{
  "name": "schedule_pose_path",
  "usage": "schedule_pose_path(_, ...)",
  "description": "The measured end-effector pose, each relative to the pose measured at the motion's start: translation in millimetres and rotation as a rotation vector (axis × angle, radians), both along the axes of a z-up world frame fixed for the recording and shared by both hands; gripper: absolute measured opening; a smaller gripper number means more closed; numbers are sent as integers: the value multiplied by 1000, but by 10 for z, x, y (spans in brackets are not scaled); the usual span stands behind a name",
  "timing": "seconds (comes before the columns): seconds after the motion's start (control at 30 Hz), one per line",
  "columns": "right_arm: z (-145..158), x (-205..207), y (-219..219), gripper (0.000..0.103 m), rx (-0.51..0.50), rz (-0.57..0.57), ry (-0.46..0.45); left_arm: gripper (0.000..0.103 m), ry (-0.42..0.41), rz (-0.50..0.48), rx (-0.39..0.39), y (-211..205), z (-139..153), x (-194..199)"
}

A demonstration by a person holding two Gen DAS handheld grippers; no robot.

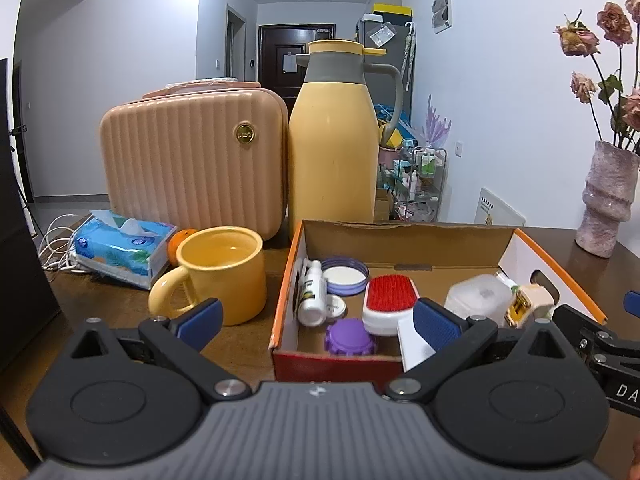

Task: Organize rigid objects
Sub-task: 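Withdraw both tools from the box back over the remaining bottle caps, then grasp the white ridged cap with the right tool while the left tool approaches the other white cap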

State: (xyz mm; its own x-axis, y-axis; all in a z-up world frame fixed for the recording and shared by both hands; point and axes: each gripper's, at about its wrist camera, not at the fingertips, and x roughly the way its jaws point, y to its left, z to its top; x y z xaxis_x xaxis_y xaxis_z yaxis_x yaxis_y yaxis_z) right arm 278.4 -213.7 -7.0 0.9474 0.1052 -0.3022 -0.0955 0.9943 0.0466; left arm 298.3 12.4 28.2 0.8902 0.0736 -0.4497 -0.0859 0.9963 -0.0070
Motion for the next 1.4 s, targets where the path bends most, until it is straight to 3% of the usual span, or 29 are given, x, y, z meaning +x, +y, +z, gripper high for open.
schedule_pose_path(0.83, -269, -719, 224, 103, -25, 76, 111, 103, 63, 5, -3, 302, -294, -853)
schedule_pose_path(1.03, -342, -662, 355, 103, -64, 101, 163, 103, 82, 10, -17, 414, -341, -878)
schedule_pose_path(1.23, -420, -460, 459, 102, -38, 131, 237, 103, 109, 23, -25, 505, -406, -845)
schedule_pose_path(1.4, -466, -303, 602, 95, -74, 149, 264, 103, 123, 39, -38, 585, -431, -828)
